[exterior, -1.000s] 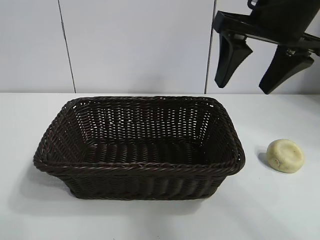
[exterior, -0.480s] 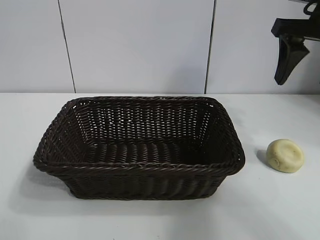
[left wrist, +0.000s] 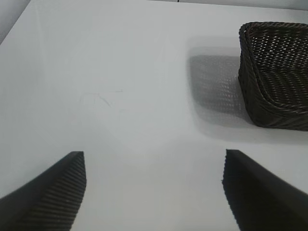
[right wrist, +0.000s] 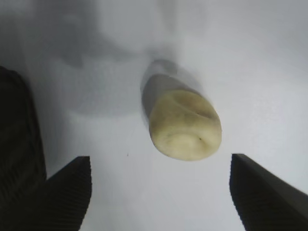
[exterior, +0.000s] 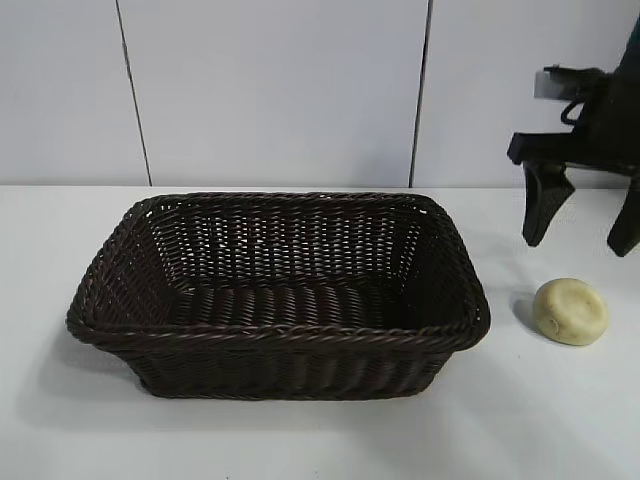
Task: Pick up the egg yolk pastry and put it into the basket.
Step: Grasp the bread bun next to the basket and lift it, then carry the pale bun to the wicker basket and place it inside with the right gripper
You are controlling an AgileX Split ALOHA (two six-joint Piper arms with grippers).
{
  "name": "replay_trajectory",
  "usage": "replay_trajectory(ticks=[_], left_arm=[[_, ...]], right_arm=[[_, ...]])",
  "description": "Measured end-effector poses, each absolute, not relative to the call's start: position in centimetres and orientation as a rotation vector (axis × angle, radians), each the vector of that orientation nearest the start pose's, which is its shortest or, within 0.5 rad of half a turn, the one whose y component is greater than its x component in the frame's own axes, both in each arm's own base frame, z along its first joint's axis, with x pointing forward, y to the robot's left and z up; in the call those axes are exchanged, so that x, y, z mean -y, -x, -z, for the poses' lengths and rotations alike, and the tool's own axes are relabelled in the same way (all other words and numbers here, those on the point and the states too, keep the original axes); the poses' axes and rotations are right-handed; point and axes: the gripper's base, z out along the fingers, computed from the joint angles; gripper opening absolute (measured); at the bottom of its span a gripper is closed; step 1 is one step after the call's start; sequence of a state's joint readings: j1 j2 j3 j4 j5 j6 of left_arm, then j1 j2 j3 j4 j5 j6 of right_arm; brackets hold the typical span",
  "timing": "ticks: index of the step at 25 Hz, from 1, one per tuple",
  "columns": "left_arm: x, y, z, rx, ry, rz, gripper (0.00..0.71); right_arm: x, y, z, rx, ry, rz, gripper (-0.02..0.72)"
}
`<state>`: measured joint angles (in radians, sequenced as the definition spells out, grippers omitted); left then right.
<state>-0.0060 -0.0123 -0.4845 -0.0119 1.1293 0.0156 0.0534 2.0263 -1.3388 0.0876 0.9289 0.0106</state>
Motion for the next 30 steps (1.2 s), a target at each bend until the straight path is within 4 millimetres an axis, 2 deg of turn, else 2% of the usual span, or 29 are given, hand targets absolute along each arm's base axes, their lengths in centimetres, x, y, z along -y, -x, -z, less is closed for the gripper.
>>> replay_trajectory(ticks=[5, 7, 9, 13, 14, 16, 20, 26, 30], left_arm=[[0.1, 0.8, -26.7, -2.116, -0.024, 0.009, 0.571], [0.1, 0.8, -26.7, -2.116, -0.024, 0.009, 0.571], [0.1, 0.8, -26.7, -2.116, -0.024, 0.009, 0.571], [0.1, 0.8, -26.7, -2.116, -0.024, 0.009, 0.571], [0.1, 0.8, -26.7, -2.116, -0.024, 0.009, 0.571], [0.1, 0.8, -26.7, -2.116, -0.024, 0.009, 0.571], [0.1, 0.8, -26.7, -2.116, -0.024, 0.009, 0.571], [0.1, 0.8, -26.7, -2.116, -0.024, 0.009, 0.571], [0.1, 0.8, -26.7, -2.116, -0.024, 0.009, 0.571]], right_arm=[[-2.6, -38.5, -12.6, -3.119, -0.014, -0.087, 0.566], [-2.4, -38.5, -12.5, -3.119, -0.016, -0.067, 0.532], [-2.3, -38.5, -12.5, -3.118, -0.015, -0.039, 0.436], [-2.1, -38.5, -12.6, -3.128, 0.003, -0.001, 0.134], [-2.1, -38.4, -12.8, -3.132, 0.003, -0.001, 0.094], [-2.0, -38.3, -13.3, -3.129, 0.003, -0.001, 0.062], [-2.0, -38.1, -15.8, -3.095, 0.008, 0.004, 0.043], [-2.1, -37.1, -22.9, -2.962, -0.006, -0.035, 0.040], [-2.1, -35.8, -26.7, -2.874, -0.006, -0.046, 0.035]])
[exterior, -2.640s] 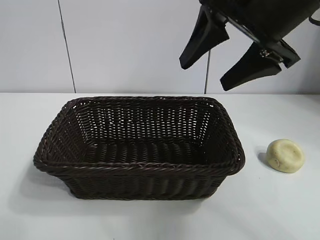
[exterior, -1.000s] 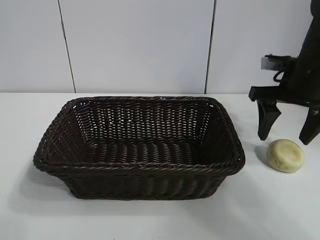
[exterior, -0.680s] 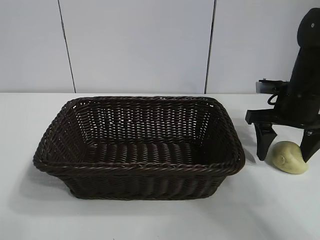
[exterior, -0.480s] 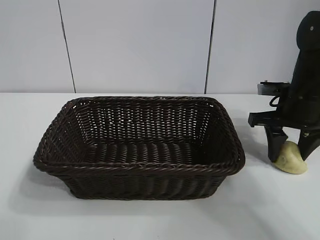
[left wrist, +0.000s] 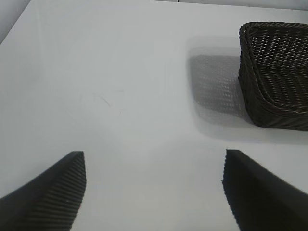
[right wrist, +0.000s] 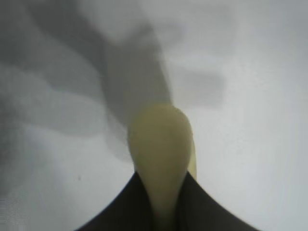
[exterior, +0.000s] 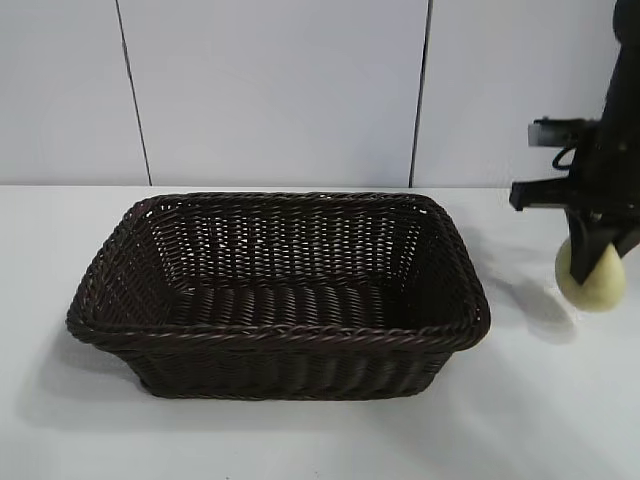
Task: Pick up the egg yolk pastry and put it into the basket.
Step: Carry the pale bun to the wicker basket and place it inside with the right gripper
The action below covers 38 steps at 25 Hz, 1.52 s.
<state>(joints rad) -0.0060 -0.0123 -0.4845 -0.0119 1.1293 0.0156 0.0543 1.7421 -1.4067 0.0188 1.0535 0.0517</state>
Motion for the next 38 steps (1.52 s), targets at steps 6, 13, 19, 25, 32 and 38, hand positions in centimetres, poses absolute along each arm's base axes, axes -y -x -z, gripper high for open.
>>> replay_trajectory(ticks=[6, 13, 19, 25, 32, 38], left_arm=[[0.1, 0.8, -26.7, -2.116, -0.024, 0.009, 0.571], [0.1, 0.8, -26.7, -2.116, -0.024, 0.009, 0.571], [0.1, 0.8, -26.7, -2.116, -0.024, 0.009, 0.571], [0.1, 0.8, -26.7, -2.116, -0.024, 0.009, 0.571], [0.1, 0.8, -26.7, -2.116, -0.024, 0.009, 0.571], [0.1, 0.8, -26.7, -2.116, -0.024, 0.009, 0.571]], right_arm=[[-2.6, -35.0, -28.4, -2.830, -0.035, -0.133, 0.033], [-7.2, -34.7, -28.6, -2.799, 0.075, -0.274, 0.033], [-13.7, -33.5, -28.9, -2.710, 0.307, -0.343, 0.033], [-19.7, -31.2, -29.3, -2.608, 0.513, -0.423, 0.033], [-23.8, -30.2, -28.1, -2.536, 0.619, -0.474, 0.033], [-25.4, -31.7, -25.0, -2.511, 0.607, -0.475, 0.033]])
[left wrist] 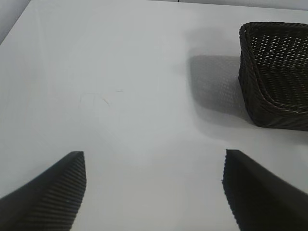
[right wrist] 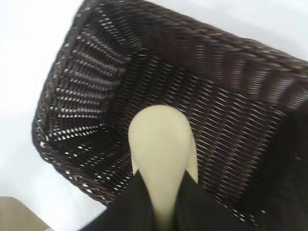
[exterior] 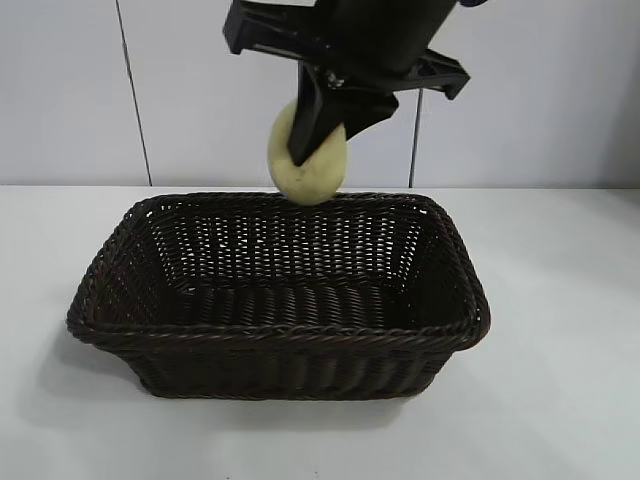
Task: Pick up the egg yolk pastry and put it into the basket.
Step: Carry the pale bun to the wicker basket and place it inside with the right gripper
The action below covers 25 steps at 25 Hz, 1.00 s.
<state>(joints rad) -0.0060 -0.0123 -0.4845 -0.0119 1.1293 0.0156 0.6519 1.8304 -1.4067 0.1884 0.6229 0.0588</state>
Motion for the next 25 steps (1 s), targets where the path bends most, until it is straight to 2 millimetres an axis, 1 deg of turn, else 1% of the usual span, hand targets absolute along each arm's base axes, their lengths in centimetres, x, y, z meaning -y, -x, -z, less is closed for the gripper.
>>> replay_trajectory(ticks=[2, 4, 8, 11, 13, 14, 15, 17, 19, 21, 22, 23, 25], left_arm=[[0.1, 0.8, -26.7, -2.116, -0.024, 0.009, 0.571], [0.1, 0.8, -26.7, -2.116, -0.024, 0.009, 0.571], [0.1, 0.8, -26.7, -2.116, -0.024, 0.009, 0.571], [0.1, 0.8, -26.7, -2.116, -0.024, 0.009, 0.571], [0.1, 0.8, -26.7, -2.116, -0.024, 0.009, 0.571], [0.1, 0.8, -26.7, -2.116, -0.024, 0.009, 0.571], [0.1, 0.8, -26.7, -2.116, -0.024, 0.009, 0.571], [0.1, 0.8, -26.7, -2.116, -0.024, 0.009, 0.571], [0.1, 0.8, -26.7, -2.116, -0.024, 0.009, 0.571], [0.1, 0.8, -26.7, -2.116, -0.024, 0.009, 0.571], [0.1, 0.8, -26.7, -2.116, -0.024, 0.009, 0.571], [0.1, 0.8, -26.7, -2.116, -0.024, 0.009, 0.571], [0.1, 0.8, -26.7, -2.116, -0.024, 0.009, 0.571]], right_arm=[[-25.9, -32.4, -23.5, -2.514, 0.599, -0.468, 0.033], [-26.3, -32.9, -21.5, -2.542, 0.600, -0.452, 0.033], [-26.7, -33.5, -17.9, -2.614, 0.607, -0.420, 0.033], [-26.8, -33.7, -16.4, -2.647, 0.612, -0.404, 0.033], [-26.8, -33.7, -16.3, -2.650, 0.612, -0.403, 0.041], [-26.8, -33.7, -16.3, -2.648, 0.611, -0.404, 0.058], [-26.8, -33.7, -16.3, -2.646, 0.611, -0.404, 0.081], [-26.8, -33.7, -16.3, -2.645, 0.610, -0.404, 0.171], [-26.8, -33.7, -16.3, -2.651, 0.612, -0.403, 0.291], [-26.8, -33.6, -16.3, -2.665, 0.617, -0.399, 0.438], [-26.8, -33.5, -16.3, -2.671, 0.619, -0.397, 0.488], [-26.7, -33.5, -16.2, -2.679, 0.621, -0.396, 0.530], [-26.7, -33.4, -16.3, -2.699, 0.624, -0.392, 0.567]])
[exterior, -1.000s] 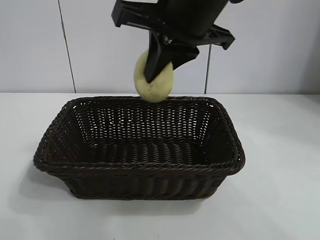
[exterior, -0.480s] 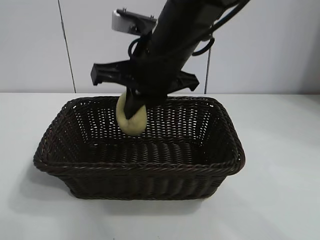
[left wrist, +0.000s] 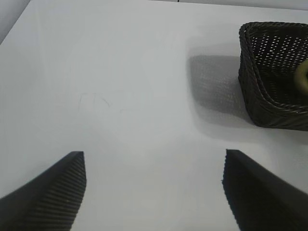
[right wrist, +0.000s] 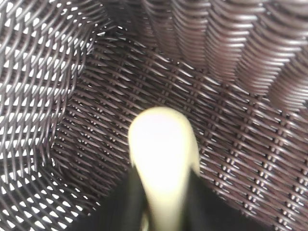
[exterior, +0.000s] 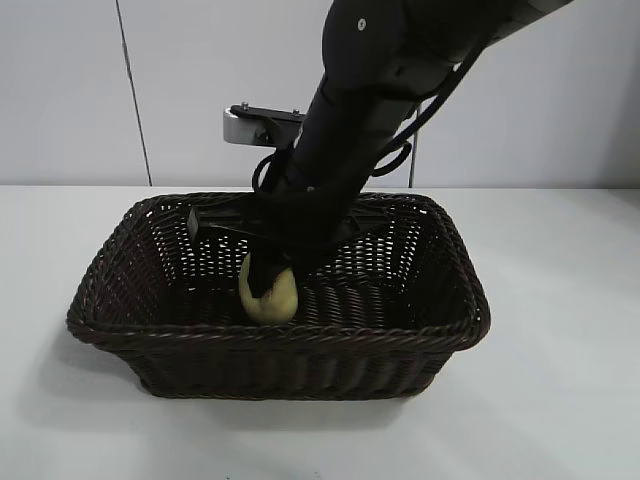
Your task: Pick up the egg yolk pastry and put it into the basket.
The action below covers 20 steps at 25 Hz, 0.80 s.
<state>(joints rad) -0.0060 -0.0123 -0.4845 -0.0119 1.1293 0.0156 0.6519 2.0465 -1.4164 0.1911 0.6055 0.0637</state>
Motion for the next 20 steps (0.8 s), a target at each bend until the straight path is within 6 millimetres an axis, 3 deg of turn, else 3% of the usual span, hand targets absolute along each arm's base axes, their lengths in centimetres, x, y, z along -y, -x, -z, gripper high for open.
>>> replay_trajectory(ticks=[5, 14, 20], left_arm=[[0.1, 0.8, -26.7, -2.116, -0.024, 0.009, 0.571], [0.1, 0.8, -26.7, -2.116, -0.024, 0.009, 0.571], [0.1, 0.8, -26.7, -2.116, -0.024, 0.009, 0.571]], right_arm=[[-27.1, -33.6, -18.1, -2.749, 0.638, -0.395, 0.582], [-27.9, -35.1, -25.2, -2.744, 0.624, -0.358, 0.582], [-25.7, -35.9, -27.1, -2.814, 0.599, -0.215, 0.582]])
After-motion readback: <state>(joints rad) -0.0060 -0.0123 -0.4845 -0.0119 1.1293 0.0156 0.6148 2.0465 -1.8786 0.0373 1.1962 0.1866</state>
